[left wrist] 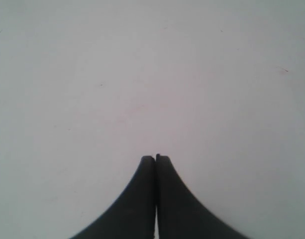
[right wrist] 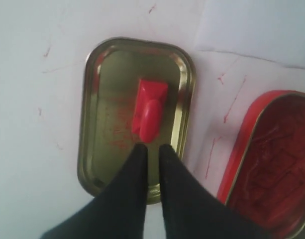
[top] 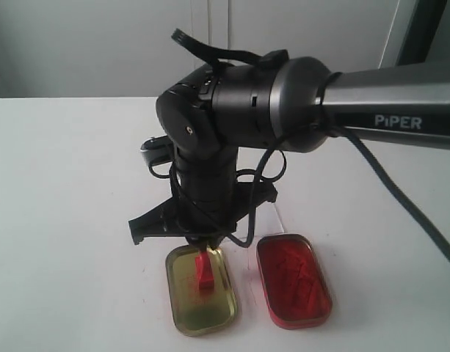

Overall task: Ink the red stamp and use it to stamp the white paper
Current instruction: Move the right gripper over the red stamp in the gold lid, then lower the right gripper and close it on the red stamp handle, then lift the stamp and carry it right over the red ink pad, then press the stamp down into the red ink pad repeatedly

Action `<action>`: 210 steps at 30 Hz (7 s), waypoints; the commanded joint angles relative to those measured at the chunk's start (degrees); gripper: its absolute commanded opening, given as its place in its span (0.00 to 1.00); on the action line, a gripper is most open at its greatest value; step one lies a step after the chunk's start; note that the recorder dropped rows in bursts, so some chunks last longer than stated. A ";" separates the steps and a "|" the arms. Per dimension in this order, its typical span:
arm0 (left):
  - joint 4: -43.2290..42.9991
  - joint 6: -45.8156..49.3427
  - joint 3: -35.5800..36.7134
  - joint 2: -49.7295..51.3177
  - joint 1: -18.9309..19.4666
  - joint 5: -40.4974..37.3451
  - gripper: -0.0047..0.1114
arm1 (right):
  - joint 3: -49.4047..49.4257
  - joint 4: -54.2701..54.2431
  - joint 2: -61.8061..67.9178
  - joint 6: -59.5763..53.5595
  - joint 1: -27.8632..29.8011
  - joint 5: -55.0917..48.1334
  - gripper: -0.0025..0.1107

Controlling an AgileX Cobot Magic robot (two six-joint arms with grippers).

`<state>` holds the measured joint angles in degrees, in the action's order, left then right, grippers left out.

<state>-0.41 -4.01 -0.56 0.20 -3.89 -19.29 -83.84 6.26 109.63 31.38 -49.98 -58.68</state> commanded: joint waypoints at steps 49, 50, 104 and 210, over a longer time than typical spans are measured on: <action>-0.07 -0.05 0.56 -0.20 0.04 -0.82 0.04 | -0.06 1.07 0.10 -1.59 -0.19 4.72 0.02; -0.07 -0.05 0.56 -0.20 0.04 -0.82 0.04 | -0.06 1.07 -0.19 -2.31 -0.19 4.87 0.02; -0.07 -0.05 0.56 -0.20 0.04 -0.82 0.04 | 20.62 5.24 -11.92 -13.24 13.47 9.40 0.02; -0.07 -0.05 0.56 -0.20 0.04 -0.82 0.04 | 20.52 2.42 -7.88 -12.04 16.39 9.95 0.02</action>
<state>-0.49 -4.01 -0.56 0.20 -3.89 -19.29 -63.40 8.76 102.74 19.42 -33.90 -48.15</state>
